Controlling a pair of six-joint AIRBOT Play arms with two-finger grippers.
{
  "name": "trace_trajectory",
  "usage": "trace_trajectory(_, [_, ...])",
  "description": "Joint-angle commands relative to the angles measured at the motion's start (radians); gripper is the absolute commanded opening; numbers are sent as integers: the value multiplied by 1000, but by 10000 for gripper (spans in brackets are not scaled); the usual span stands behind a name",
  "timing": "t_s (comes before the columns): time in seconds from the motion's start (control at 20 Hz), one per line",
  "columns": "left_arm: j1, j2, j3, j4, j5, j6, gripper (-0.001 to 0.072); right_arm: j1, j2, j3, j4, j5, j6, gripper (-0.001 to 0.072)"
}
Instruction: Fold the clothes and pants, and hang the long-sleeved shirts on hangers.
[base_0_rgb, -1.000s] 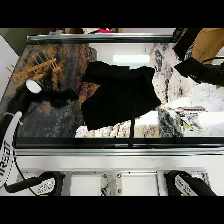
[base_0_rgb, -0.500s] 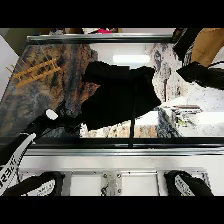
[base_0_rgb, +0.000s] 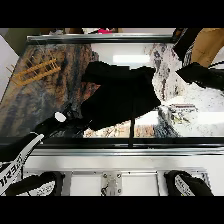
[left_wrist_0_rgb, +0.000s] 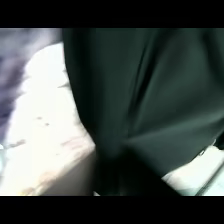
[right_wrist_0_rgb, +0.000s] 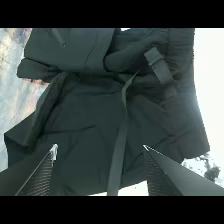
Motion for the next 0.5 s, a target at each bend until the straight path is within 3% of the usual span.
trace_trajectory(0.0, [26, 18, 2, -26, 14, 7, 12, -1, 0, 0, -12, 14, 0, 586])
trace_trajectory(0.1, [76, 70, 2, -21, -13, 57, 11, -2, -5, -2, -113, 48, 15, 587])
trace_trajectory(0.3, [165, 190, 2, -20, -105, 171, 11, -2, -47, -129, -421, 68, 293, 587])
trace_trajectory(0.45, [169, 231, 2, -21, -122, 202, 12, -2, -130, -335, -394, -42, 387, 588])
